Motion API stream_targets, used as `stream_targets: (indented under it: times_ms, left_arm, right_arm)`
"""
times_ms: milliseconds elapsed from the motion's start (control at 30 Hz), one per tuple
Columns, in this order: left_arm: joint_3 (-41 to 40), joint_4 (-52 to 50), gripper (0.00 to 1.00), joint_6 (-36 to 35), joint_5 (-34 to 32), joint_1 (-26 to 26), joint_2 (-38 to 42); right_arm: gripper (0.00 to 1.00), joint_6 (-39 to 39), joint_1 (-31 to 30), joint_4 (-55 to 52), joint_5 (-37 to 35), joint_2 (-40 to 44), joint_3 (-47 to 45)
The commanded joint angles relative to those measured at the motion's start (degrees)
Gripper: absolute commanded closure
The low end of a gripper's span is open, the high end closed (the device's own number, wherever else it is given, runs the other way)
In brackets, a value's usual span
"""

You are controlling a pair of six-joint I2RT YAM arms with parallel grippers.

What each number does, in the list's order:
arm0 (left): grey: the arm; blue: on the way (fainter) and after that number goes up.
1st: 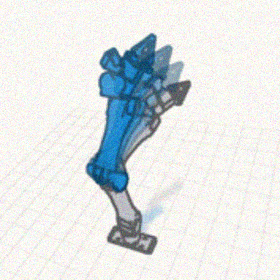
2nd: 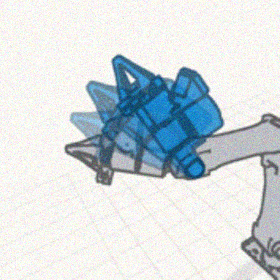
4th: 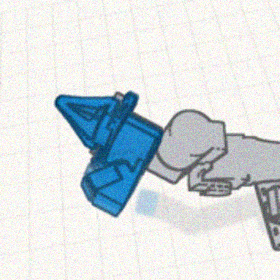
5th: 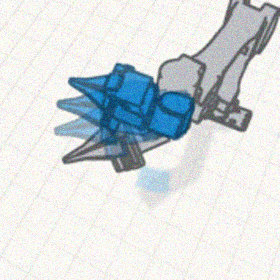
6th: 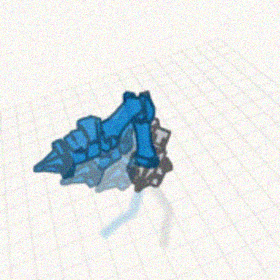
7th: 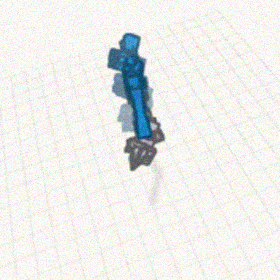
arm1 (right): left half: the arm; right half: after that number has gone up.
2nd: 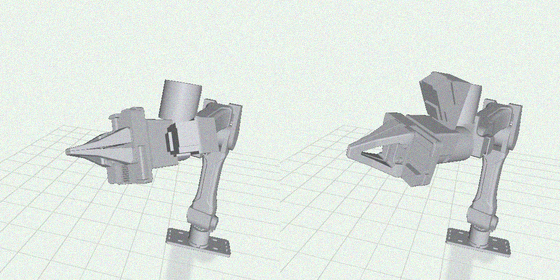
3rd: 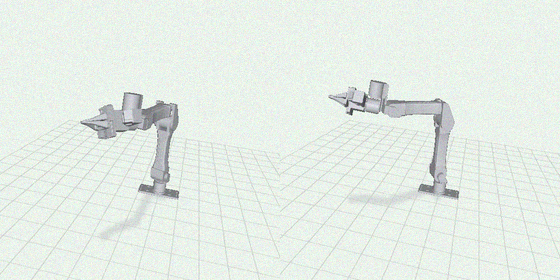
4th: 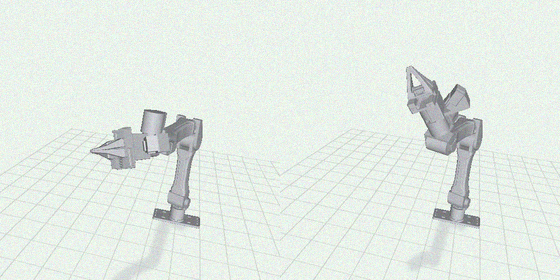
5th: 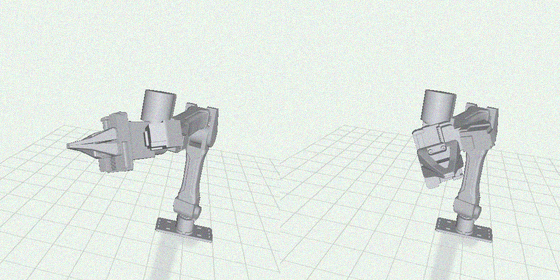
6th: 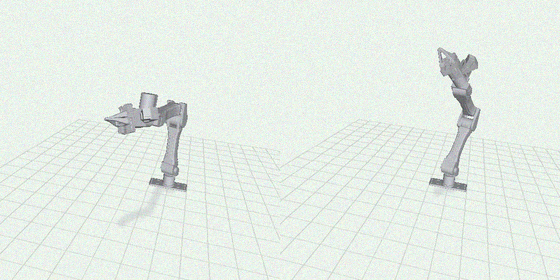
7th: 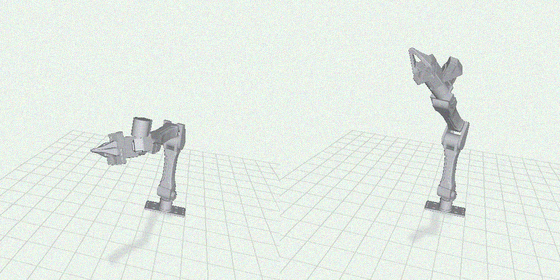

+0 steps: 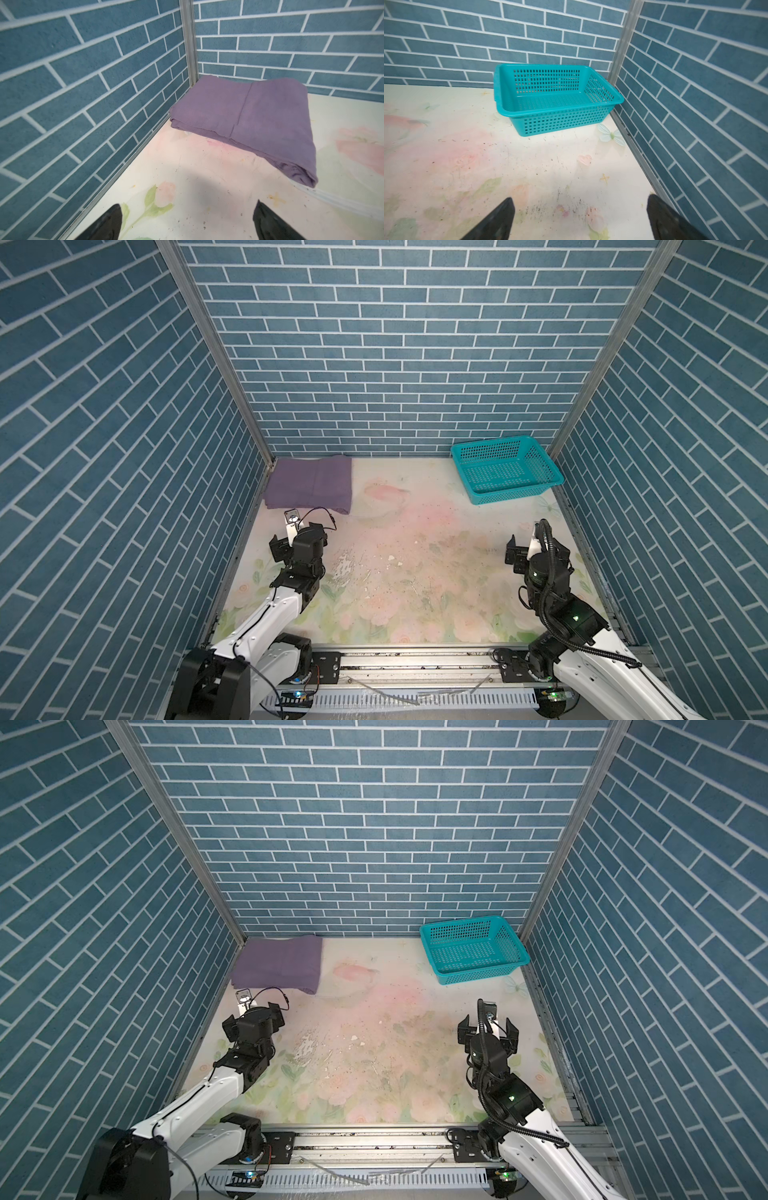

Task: Fold and stack the trousers
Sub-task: Reset both arms

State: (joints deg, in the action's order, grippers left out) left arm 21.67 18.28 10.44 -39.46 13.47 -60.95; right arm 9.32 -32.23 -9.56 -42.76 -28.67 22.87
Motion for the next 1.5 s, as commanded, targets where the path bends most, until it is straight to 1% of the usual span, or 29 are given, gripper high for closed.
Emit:
stream_targets:
  times_ms: [0,100,133,200,333,400,467,500,533,567,600,633,700,767,833,933,1033,1100,1200,1267,1333,1367,1400,1433,1467]
  left_arm:
    - [-1.39,10.36,0.01,-3.86,-1.43,-0.48,-5.52]
    - [-0.67,14.62,0.01,-5.16,-0.69,-1.0,-11.98]
    - [0.6,13.03,0.01,-5.65,1.55,-1.27,-12.64]
    - [-0.07,17.93,0.01,-7.73,5.71,-2.1,-14.24]
    - [1.99,15.91,0.01,-9.14,11.01,-4.13,-15.72]
    - [1.04,19.05,0.01,-11.25,14.36,-5.15,-15.91]
    - [-2.09,27.18,0.01,-13.04,16.29,-6.24,-16.18]
    - [-4.46,32.75,0.01,-12.34,18.33,-7.62,-17.58]
    - [-6.91,40.18,0.01,-10.93,19.9,-9.19,-20.52]
    - [-9.4,47.5,0.01,-10.44,22.86,-10.88,-23.76]
    - [-10.47,50.72,0.01,-10.1,25.55,-11.67,-25.98]
    - [-10.91,55.3,0.01,-10.8,25.67,-11.72,-28.4]
    - [-10.46,49.74,0.01,-9.87,25.38,-11.8,-25.82]
    - [-6.69,43.41,0.01,-9.69,23.34,-11.76,-26.08]
    - [-2.99,35.98,0.01,-10.48,26.01,-11.72,-25.47]
    - [-0.93,32.71,0.01,-11.48,28.52,-11.54,-25.96]
    - [-0.94,33.01,0.01,-11.49,28.48,-11.54,-26.0]
    - [-1.1,33.58,0.01,-11.49,28.43,-11.62,-26.2]
    - [-1.08,33.41,0.01,-11.44,28.48,-11.54,-26.24]
    - [-1.1,33.3,0.01,-11.49,28.43,-11.51,-26.09]
    - [-1.07,33.27,0.01,-11.48,28.45,-11.55,-26.13]
    - [-1.07,33.31,0.01,-11.49,28.48,-11.5,-26.15]
    - [-1.06,33.34,0.01,-11.49,28.41,-11.52,-26.13]
    - [-1.08,33.32,0.01,-11.49,28.45,-11.54,-26.15]
    - [-1.04,33.39,0.01,-11.5,28.46,-11.54,-26.15]
  right_arm:
    - [0.01,6.59,3.34,-2.25,-1.47,0.31,-1.13]
    - [0.01,7.86,7.38,-4.42,1.12,-1.72,-0.65]
    - [0.01,7.82,8.8,-4.48,2.0,-2.67,-0.64]
    - [0.01,7.58,11.5,-3.84,3.88,-4.52,-0.93]
    - [0.01,6.0,17.45,0.38,8.09,-8.11,-1.5]
    - [0.01,3.99,19.72,5.09,8.98,-9.81,-2.86]
    - [0.01,2.73,23.21,9.55,10.49,-12.53,-4.59]
    - [0.01,2.9,25.11,10.1,12.59,-14.05,-4.84]
    - [0.01,3.24,27.4,10.75,15.31,-15.96,-5.13]
    - [0.01,3.83,29.9,11.89,17.78,-17.87,-5.73]
    - [0.01,4.39,31.57,13.43,19.64,-19.6,-6.48]
    - [0.01,4.84,33.37,13.2,21.25,-21.16,-5.91]
    - [0.01,5.49,35.44,15.15,23.36,-22.95,-5.71]
    - [0.01,6.5,36.85,19.1,23.69,-24.18,-6.42]
    - [0.01,6.74,37.99,22.55,23.28,-25.66,-6.7]
    - [0.01,6.56,40.36,26.7,22.73,-29.46,-6.07]
    - [0.01,4.86,43.2,30.71,27.07,-34.94,-4.12]
    - [0.01,3.17,44.11,32.98,30.27,-38.6,-2.47]
    - [0.01,2.27,45.08,39.52,35.22,-43.02,-1.86]
    - [0.01,3.87,45.78,45.93,38.89,-45.33,-2.85]
    - [0.01,8.55,46.57,54.97,41.52,-48.24,-5.37]
    - [0.01,8.28,46.78,59.64,43.22,-49.93,-6.54]
    - [0.01,8.11,46.81,64.48,43.31,-51.9,-7.71]
    - [0.01,8.69,47.3,67.02,44.54,-52.23,-8.65]
    - [0.01,8.44,47.34,65.51,43.69,-51.32,-8.81]
